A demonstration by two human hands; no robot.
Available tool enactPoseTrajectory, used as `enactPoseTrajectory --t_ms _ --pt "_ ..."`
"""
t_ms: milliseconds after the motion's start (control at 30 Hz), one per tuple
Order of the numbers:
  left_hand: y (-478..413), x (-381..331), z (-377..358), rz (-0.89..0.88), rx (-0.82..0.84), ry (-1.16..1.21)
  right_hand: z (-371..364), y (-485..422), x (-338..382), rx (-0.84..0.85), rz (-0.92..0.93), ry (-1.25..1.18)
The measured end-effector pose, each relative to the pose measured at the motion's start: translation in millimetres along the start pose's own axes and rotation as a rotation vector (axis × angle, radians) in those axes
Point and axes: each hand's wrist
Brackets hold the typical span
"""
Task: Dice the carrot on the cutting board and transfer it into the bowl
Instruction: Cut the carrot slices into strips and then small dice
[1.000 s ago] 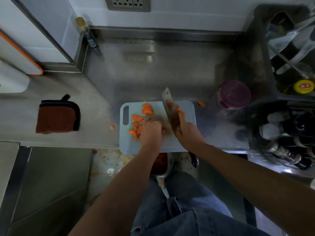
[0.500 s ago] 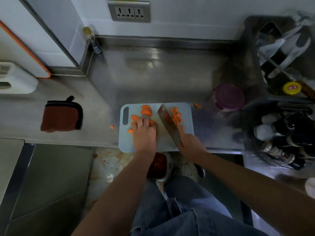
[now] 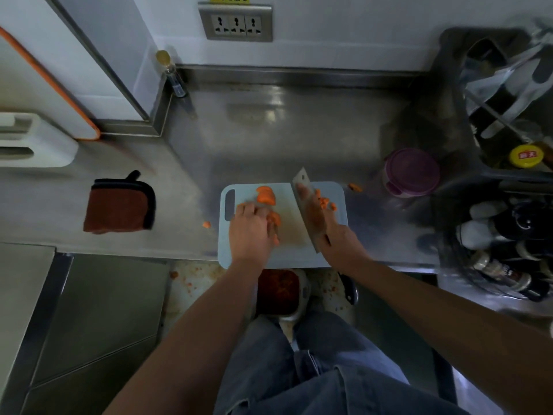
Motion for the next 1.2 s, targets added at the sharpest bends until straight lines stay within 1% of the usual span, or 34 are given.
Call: enactPoseTrajectory --t_ms 100,200,267,333,400,500,633,767,867,900,967,1067,1133,1200 --pt "-19 3 10 0.024 0.007 0.107 0 -11 2 -0.016 -0.005 0.028" --pt "-36 4 9 -0.096 0.052 0.073 -3 -19 5 -0.002 -0.048 0.028" --pt "-43 3 6 -0.128 0.145 0.114 -6 -20 6 0.015 -0.058 0.058" --pt "-49 3 1 -0.129 0.186 0.120 -7 -21 6 0.014 -0.057 0.074" --pt "-53 2 -1 -0.077 0.231 0.112 -8 -21 6 0.013 -0.052 0.073" --pt "-58 -1 2 -0.074 0.229 0.127 -8 -20 7 0.012 -0.060 0.079" --pt "-62 2 4 -0.117 0.153 0.105 -6 -19 10 0.022 -0.079 0.096" --pt "-65 7 5 -0.096 0.193 0.182 -3 -20 10 0.033 -0.073 0.107" --pt "-63 1 11 -0.087 0.153 0.250 -2 -20 8 0.028 -0.060 0.087" --pt "-59 -5 15 -0.057 0.156 0.296 -2 -21 8 0.027 -0.057 0.079" --pt "-51 -23 18 0.054 0.221 0.414 -1 -20 8 0.030 -0.049 0.069" --pt "-40 -48 5 0.271 0.288 0.507 -1 -17 6 0.012 -0.073 0.114" --pt "-33 -57 -7 0.413 0.336 0.522 0 -12 4 -0.003 -0.096 0.149" --pt "-26 -61 -18 0.497 0.362 0.503 1 -4 2 0.009 -0.090 0.156"
Point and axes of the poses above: each hand's wrist, its own y-axis away from the middle knuckle, its own z-axis out of the back of the hand, x = y × z, and after that the axes turned 12 degrees about z, right-handed
